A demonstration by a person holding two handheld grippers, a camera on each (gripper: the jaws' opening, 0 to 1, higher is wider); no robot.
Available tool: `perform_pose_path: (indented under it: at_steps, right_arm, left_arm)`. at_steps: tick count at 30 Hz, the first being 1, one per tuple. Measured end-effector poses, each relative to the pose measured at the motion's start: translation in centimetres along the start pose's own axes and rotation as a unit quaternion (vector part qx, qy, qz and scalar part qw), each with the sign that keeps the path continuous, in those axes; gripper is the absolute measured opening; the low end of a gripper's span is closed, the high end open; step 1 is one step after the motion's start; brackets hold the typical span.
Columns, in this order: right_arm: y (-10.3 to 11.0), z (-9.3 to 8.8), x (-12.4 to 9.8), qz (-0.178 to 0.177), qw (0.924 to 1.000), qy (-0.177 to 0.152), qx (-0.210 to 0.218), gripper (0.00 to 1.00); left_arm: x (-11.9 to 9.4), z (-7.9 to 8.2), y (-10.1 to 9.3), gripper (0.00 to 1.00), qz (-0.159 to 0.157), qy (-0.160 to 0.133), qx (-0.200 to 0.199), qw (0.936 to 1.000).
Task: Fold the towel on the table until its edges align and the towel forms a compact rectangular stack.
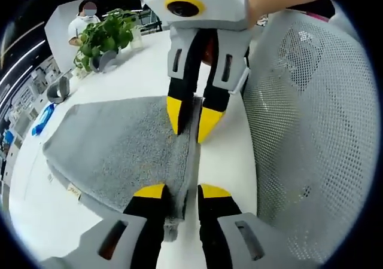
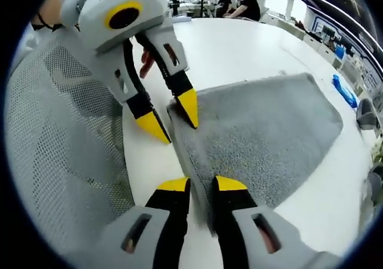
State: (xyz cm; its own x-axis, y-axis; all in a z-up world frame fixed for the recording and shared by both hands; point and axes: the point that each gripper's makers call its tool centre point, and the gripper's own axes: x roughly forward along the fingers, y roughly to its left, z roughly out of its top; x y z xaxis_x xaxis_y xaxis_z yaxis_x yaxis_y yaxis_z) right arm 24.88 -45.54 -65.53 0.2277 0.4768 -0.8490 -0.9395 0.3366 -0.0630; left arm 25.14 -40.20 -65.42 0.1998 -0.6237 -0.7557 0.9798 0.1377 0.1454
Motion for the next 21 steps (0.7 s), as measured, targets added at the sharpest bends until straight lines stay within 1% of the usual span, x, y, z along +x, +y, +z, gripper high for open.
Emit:
perform_pose_path:
  at_steps: [1,2,5,8,9,10,11,12,14,17,20,21]
  right_arm:
    - [-0.1,-0.3,-0.1,-0.002,0.9999,0.007,-0.011,0.14]
    - [0.0,-0.4,-0.1,-0.002,0.9998,0.004,-0.019,0.14]
    - [0.0,-0.7,-0.2,-0.004,0.9997,0.004,-0.026,0.15]
    - [0.2,-0.9,-0.3,-0.006,0.999,0.008,-0.044,0.18]
    - [0.2,-1.1,-0.4,-0.008,0.9982,0.018,-0.057,0.19]
    - [0.2,-1.2,-0.4,-0.009,0.9974,0.019,-0.069,0.2]
    - [0.2,-1.4,-0.4,-0.011,0.9954,0.026,-0.091,0.2]
    - [0.3,-1.3,-0.4,-0.013,0.9955,0.023,-0.091,0.2]
    - [-0.1,-1.7,-0.6,-0.018,0.9948,0.033,-0.094,0.2]
    - [-0.4,-2.2,-0.9,-0.022,0.9946,0.035,-0.096,0.19]
    - [-0.7,-2.3,-0.9,-0.022,0.9963,0.025,-0.08,0.18]
    - [-0.7,-2.2,-0.9,-0.023,0.9964,0.025,-0.078,0.17]
  left_arm:
    - [-0.1,-0.1,0.0,0.21,0.0,0.0,0.001,1.0]
    - [-0.1,-0.1,0.0,0.2,0.001,0.0,0.001,1.0]
    - [-0.3,-0.3,0.3,0.18,0.008,0.002,0.01,0.9999]
    - [-0.6,-0.7,0.3,0.18,0.013,0.007,0.015,0.9998]
    - [-0.7,-0.7,0.4,0.18,0.015,0.008,0.016,0.9997]
    - [-0.8,-0.8,0.4,0.18,0.016,0.009,0.016,0.9997]
    - [-0.9,-0.9,0.4,0.18,0.018,0.009,0.016,0.9997]
    - [-1.0,-1.1,0.6,0.18,0.021,0.012,0.017,0.9996]
    - [-1.1,-1.4,0.7,0.18,0.024,0.015,0.016,0.9995]
    - [-1.6,-2.1,1.0,0.18,0.029,0.023,0.011,0.9993]
    - [-1.8,-2.8,1.2,0.17,0.034,0.027,-0.016,0.9989]
    - [-1.8,-2.7,1.3,0.17,0.036,0.021,-0.019,0.999]
